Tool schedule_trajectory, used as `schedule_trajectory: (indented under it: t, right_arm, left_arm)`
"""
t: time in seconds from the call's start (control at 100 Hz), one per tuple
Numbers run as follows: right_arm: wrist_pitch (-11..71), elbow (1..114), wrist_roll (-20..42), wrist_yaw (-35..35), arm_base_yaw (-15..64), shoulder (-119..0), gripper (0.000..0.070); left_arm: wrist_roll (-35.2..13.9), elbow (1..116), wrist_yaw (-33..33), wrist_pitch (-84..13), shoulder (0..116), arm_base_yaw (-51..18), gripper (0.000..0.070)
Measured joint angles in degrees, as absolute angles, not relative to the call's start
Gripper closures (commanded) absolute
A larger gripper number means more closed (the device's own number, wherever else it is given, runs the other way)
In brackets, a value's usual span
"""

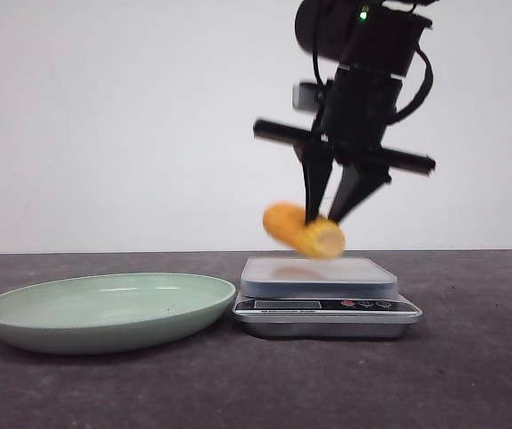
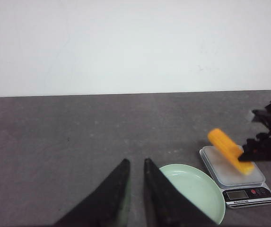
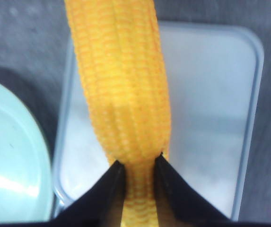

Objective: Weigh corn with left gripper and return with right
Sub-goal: 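Lower the right gripper onto the corn on the scale and grasp it, then lift the corn with the right gripper and carry it over the plate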

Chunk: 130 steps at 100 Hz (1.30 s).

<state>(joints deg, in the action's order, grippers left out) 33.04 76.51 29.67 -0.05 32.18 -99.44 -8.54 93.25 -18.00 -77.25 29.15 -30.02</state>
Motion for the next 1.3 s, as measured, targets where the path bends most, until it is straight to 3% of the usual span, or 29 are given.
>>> schedule_trajectory:
  t: [0.29,0.78,1.01,1.3]
  right_arm:
    - [18.9,80.7,27.3,3.9,32.2,-85.7,0.0696]
    - [24.4,83.6,26.0,-3.1,37.6,-87.2,0.0696]
    - [29.0,83.7,26.0,-4.8,42.0,-94.5,0.0696]
    - [29.7,83.7,30.3,-9.5,45.5,-106.4,0.0696]
  left_arm:
    - [-8.5,93.3,-18.0,-77.6,29.1,-30.0,0.0696]
    - [-8.5,93.3,-18.0,-75.1,29.1,-30.0,0.0696]
    - [-8.5,93.3,-18.0,-75.1,29.1,-30.0,0.0696]
    - [-9.0,93.3,-18.0,-77.2,29.1,-30.0,0.0696]
